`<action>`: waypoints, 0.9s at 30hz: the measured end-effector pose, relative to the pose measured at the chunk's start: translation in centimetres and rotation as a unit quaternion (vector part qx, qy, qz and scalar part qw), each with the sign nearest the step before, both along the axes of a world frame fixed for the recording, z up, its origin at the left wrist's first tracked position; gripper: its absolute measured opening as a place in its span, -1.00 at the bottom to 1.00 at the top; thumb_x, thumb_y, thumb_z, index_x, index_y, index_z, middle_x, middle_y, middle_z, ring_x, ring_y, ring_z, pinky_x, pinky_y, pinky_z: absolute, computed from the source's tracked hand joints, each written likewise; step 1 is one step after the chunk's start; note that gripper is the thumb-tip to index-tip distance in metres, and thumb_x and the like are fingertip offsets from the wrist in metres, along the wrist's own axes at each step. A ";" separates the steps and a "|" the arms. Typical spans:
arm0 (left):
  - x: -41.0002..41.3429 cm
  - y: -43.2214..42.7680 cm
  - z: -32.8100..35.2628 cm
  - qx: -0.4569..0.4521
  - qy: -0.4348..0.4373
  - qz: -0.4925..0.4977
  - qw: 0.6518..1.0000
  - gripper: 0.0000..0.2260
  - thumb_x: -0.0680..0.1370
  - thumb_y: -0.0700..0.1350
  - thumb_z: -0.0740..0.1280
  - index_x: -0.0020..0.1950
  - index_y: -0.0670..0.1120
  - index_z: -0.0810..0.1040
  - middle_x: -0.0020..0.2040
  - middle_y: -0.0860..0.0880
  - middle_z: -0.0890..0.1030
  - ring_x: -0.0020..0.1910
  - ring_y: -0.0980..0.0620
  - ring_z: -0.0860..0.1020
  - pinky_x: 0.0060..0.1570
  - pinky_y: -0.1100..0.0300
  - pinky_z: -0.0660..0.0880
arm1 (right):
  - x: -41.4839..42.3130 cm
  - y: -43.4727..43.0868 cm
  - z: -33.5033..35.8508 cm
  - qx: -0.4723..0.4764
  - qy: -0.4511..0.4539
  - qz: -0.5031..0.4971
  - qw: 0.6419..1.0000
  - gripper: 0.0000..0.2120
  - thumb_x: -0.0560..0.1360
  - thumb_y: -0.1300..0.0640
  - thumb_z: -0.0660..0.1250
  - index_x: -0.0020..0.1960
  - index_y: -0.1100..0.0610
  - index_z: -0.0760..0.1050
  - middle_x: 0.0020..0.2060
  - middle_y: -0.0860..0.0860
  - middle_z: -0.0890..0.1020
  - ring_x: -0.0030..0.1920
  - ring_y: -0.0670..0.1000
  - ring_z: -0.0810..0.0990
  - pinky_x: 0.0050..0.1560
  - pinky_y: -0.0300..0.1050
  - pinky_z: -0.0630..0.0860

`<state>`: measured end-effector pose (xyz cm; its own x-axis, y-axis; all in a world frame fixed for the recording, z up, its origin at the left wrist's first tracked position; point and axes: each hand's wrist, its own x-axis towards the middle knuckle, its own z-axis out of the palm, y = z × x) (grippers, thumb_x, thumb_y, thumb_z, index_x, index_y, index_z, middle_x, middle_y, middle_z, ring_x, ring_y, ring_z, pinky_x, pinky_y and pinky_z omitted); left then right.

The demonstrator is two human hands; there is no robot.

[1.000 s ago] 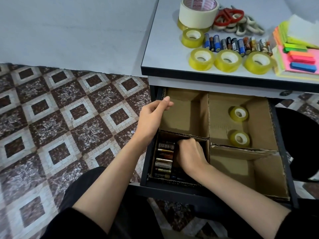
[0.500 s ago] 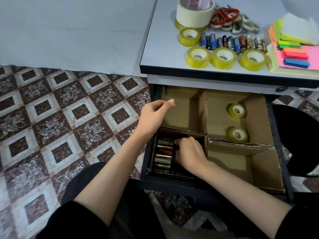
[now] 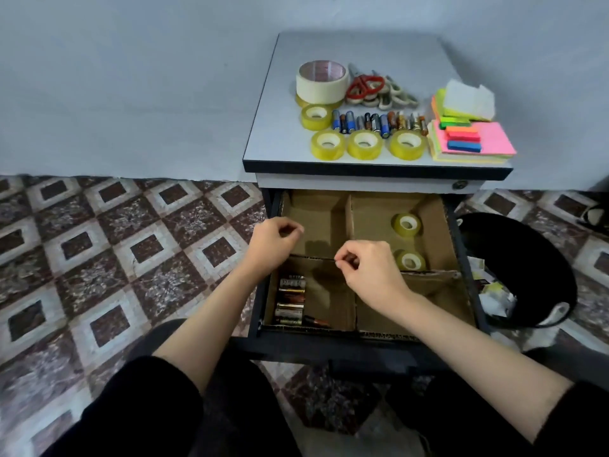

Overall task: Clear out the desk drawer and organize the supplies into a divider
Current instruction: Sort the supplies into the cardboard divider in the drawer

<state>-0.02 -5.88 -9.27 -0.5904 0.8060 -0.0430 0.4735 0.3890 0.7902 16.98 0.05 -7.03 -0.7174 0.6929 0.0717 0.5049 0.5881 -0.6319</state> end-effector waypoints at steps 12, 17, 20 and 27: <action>1.0 3.6 7.5 0.023 0.080 -0.086 0.993 -0.85 0.53 -0.09 0.34 -0.20 -0.11 0.60 -0.32 0.05 0.56 -0.34 0.17 0.48 -0.35 0.45 0.38 | 4.8 7.2 6.7 0.059 0.028 -0.086 0.994 -0.94 0.46 0.24 0.38 -0.12 0.13 0.62 -0.25 -0.05 0.60 -0.20 -0.12 0.53 -0.12 -0.31 0.45; 0.2 6.2 10.6 0.055 0.127 -0.087 0.987 -0.93 0.50 -0.10 0.38 -0.14 -0.08 0.63 -0.20 0.06 0.61 -0.21 0.20 0.53 -0.24 0.47 0.42 | 5.4 11.2 9.5 0.115 -0.003 -0.117 0.986 -0.91 0.46 0.22 0.37 -0.08 0.14 0.64 -0.17 0.02 0.67 -0.12 0.01 0.60 -0.11 -0.20 0.47; -0.6 8.5 12.4 0.068 0.192 -0.109 0.973 -0.93 0.49 -0.09 0.40 -0.10 -0.07 0.64 -0.15 0.06 0.64 -0.20 0.16 0.53 -0.20 0.40 0.43 | 4.3 13.5 11.1 0.141 -0.053 -0.099 0.984 -0.84 0.49 0.16 0.34 0.03 0.11 0.63 -0.04 0.00 0.67 0.01 0.02 0.58 -0.05 -0.18 0.44; -2.4 14.1 13.7 -0.021 0.282 -0.148 0.947 -0.75 0.42 0.03 0.44 0.08 0.02 0.60 0.07 -0.01 0.60 0.03 0.06 0.51 0.01 0.19 0.45 | -1.0 17.0 13.2 0.147 -0.126 -0.035 0.980 -0.67 0.43 0.04 0.41 0.19 0.05 0.55 0.10 0.04 0.61 0.12 0.07 0.53 0.01 -0.13 0.44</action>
<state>-2.42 8.26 4.43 -0.2763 0.9447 0.1767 0.9098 0.1979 0.3649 15.99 17.01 6.19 -0.6890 0.7174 0.1033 0.6691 0.6843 -0.2899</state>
